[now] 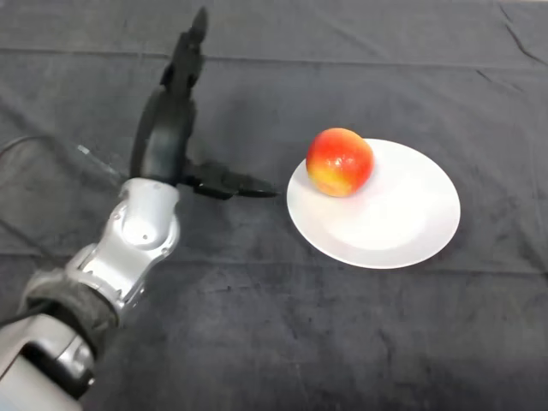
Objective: Move the apple to the plate
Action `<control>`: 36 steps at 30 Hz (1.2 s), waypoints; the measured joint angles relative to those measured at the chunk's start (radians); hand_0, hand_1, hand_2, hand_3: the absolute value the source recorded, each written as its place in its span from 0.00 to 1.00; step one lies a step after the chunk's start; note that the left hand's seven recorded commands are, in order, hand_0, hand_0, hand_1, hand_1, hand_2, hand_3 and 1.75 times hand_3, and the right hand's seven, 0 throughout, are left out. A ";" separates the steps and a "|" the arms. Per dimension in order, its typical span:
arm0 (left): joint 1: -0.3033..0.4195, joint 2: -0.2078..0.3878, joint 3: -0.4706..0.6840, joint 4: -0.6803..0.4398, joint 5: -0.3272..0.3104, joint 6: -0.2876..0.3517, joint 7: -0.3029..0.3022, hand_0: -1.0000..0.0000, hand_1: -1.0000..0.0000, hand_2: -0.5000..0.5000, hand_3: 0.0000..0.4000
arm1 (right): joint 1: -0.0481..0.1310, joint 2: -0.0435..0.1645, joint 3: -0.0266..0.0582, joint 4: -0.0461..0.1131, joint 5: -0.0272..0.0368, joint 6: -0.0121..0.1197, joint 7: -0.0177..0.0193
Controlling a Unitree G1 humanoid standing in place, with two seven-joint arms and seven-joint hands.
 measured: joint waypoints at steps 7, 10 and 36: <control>0.101 0.089 0.090 -0.154 -0.001 0.012 0.004 1.00 1.00 0.50 0.00 | 0.000 0.000 -0.0001 0.000 0.0000 0.000 0.0000; 0.146 0.128 0.135 -0.228 -0.002 0.020 0.008 1.00 1.00 0.50 0.00 | 0.000 0.000 0.0000 0.000 -0.0001 0.000 -0.0001; 0.445 0.206 0.442 -0.420 -0.023 0.039 0.024 1.00 1.00 0.50 0.00 | 0.000 0.001 0.0006 0.000 -0.0064 0.000 -0.0013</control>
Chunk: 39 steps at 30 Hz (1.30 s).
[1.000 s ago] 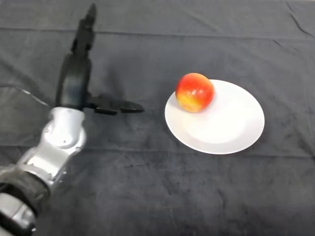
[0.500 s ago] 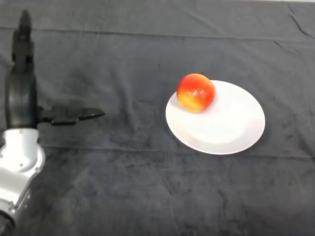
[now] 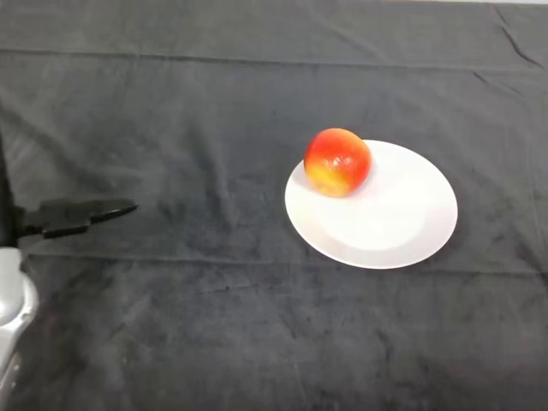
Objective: Move the apple to the plate
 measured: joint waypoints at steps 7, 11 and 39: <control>0.076 0.006 0.061 0.000 -0.005 -0.003 -0.027 1.00 1.00 0.50 0.00 | 0.000 0.000 0.0002 0.000 -0.0004 0.000 -0.0018; 0.094 0.006 0.102 0.003 -0.023 -0.023 -0.048 1.00 1.00 0.50 0.00 | 0.000 0.000 0.0004 0.000 -0.0006 0.000 -0.0040; 0.154 0.006 0.374 0.293 -0.101 -0.169 -0.164 1.00 1.00 0.50 0.00 | 0.000 0.000 0.0009 0.000 -0.0013 0.000 -0.0071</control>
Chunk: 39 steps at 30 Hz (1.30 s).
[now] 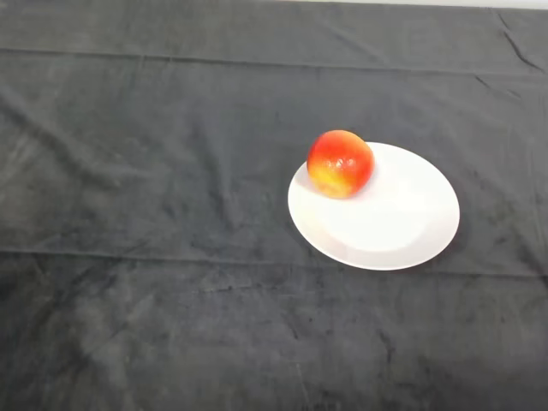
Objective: Move the apple to the plate
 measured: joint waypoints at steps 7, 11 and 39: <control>-0.017 -0.003 0.026 0.085 0.006 -0.032 0.001 1.00 1.00 0.50 0.00 | 0.000 0.000 0.0000 0.000 0.0000 0.000 0.0000; -0.045 -0.007 0.034 0.134 0.018 -0.044 0.004 1.00 1.00 0.50 0.00 | 0.000 0.000 0.0001 0.000 0.0000 0.000 0.0000; -0.085 -0.028 0.075 0.223 0.047 -0.079 -0.048 1.00 1.00 0.50 0.00 | 0.000 0.000 0.0001 0.000 0.0000 0.000 0.0000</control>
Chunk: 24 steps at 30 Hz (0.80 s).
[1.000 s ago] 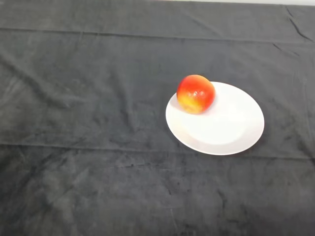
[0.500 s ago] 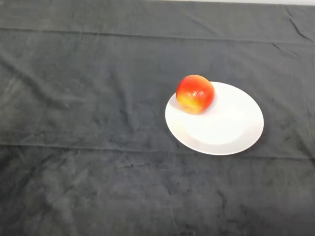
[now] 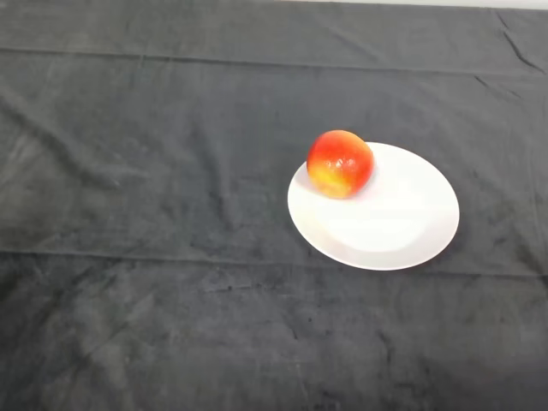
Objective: Move the apple to the plate
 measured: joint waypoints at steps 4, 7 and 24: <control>0.000 0.000 0.007 0.000 0.011 -0.007 -0.003 1.00 1.00 0.50 0.00 | 0.000 0.000 0.0000 0.000 0.0000 0.000 0.0000; -0.001 0.000 0.026 0.000 0.011 -0.007 -0.004 1.00 1.00 0.50 0.00 | 0.000 0.000 0.0000 0.000 0.0000 0.000 0.0000; -0.001 0.000 0.040 0.004 0.022 -0.016 -0.019 1.00 1.00 0.50 0.00 | 0.000 0.000 0.0000 0.000 0.0000 0.000 0.0000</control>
